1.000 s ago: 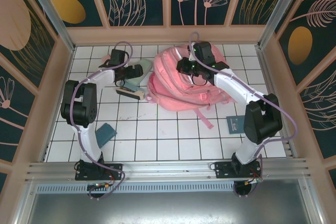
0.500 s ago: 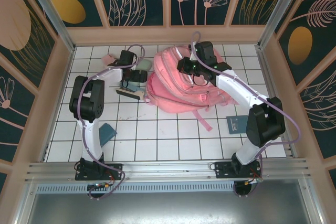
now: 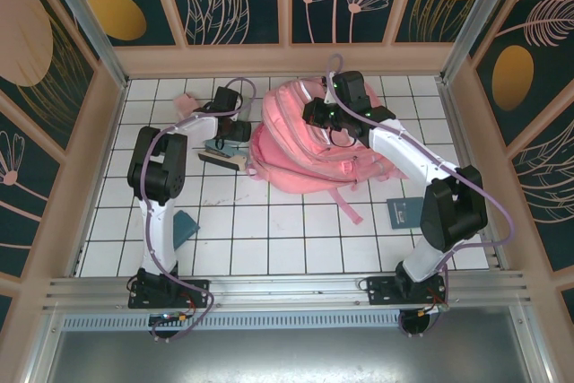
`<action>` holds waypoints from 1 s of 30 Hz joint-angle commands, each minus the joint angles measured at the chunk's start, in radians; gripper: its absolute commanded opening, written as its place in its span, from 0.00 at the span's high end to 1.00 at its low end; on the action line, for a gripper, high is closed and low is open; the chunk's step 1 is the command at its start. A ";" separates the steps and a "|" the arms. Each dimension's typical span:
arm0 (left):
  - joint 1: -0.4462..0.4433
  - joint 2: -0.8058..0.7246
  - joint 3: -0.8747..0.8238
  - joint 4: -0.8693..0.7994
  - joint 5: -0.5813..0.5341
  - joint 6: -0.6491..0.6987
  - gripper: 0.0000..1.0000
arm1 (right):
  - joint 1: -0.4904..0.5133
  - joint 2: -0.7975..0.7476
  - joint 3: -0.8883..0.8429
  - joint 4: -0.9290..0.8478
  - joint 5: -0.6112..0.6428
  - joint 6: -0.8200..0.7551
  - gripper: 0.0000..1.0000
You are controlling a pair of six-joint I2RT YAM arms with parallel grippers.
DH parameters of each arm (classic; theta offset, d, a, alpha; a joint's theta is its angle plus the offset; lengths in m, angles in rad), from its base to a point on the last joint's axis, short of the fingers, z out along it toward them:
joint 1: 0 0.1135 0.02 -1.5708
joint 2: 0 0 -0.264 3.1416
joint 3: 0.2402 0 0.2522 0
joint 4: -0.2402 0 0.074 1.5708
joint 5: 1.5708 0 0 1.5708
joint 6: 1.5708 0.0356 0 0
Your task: Pack the student bag
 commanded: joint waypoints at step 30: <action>-0.252 -0.433 -0.241 0.134 0.266 -0.755 0.45 | -0.101 -0.092 0.038 0.144 -0.075 0.076 1.00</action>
